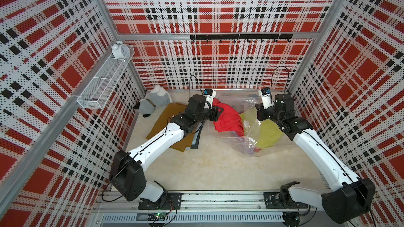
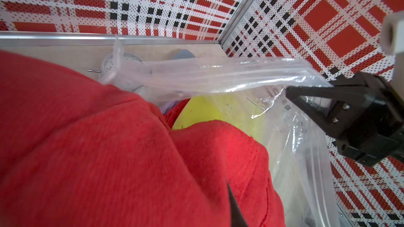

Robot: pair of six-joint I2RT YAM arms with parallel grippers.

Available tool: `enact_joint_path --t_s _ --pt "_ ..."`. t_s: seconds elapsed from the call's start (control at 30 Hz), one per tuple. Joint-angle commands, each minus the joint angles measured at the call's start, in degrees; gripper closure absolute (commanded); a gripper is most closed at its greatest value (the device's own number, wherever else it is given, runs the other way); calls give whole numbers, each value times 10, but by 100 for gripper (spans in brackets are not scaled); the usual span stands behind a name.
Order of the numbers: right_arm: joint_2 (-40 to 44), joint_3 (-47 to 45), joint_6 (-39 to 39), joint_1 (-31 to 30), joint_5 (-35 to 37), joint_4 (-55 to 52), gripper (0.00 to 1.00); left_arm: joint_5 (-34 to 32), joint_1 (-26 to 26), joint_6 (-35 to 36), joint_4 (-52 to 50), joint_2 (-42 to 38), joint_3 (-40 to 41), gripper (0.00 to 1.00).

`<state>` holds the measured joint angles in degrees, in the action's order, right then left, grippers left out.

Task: Take the trousers out of the vacuum bag
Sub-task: Take out the trousers from the vacuum bag, then place the trousers at the center of the board.

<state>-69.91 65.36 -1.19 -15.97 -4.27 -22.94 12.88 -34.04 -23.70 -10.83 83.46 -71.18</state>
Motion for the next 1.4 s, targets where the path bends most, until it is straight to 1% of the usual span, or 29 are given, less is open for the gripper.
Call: enact_joint_path --t_s 0.0,0.17,0.33,0.4,0.53,0.6,0.63,0.7,0.83,1.0,1.13,1.37 --pt "2 -6 -13 7 8 21 100 -21 23 18 47 -46 -51 100" --pt "0 -10 -20 10 18 25 100 -4 46 10 35 -71 -81 100" --pt "-1 -11 -25 16 32 25 100 8 89 -3 29 -107 -96 100" --pt "-2 -12 -29 20 37 25 100 8 114 -8 28 -121 -97 100" --pt "-4 -11 -36 32 38 25 100 33 176 -27 30 -143 -93 100" --pt "-5 -11 -39 36 38 25 100 40 194 -33 35 -153 -92 100" --pt "-5 -11 -39 37 37 26 100 43 219 -34 37 -157 -94 100" --pt "-6 -12 -40 39 36 25 100 48 240 -34 36 -161 -99 100" --pt "-9 -11 -41 42 33 25 100 54 276 -30 33 -158 -106 100" --pt "-13 -9 -41 43 30 23 100 63 313 -32 54 -145 -78 100" --pt "-14 -5 -39 44 30 21 100 76 327 -29 72 -122 -63 100" --pt "-18 -6 -39 45 30 18 100 73 335 -1 74 -76 -62 100"
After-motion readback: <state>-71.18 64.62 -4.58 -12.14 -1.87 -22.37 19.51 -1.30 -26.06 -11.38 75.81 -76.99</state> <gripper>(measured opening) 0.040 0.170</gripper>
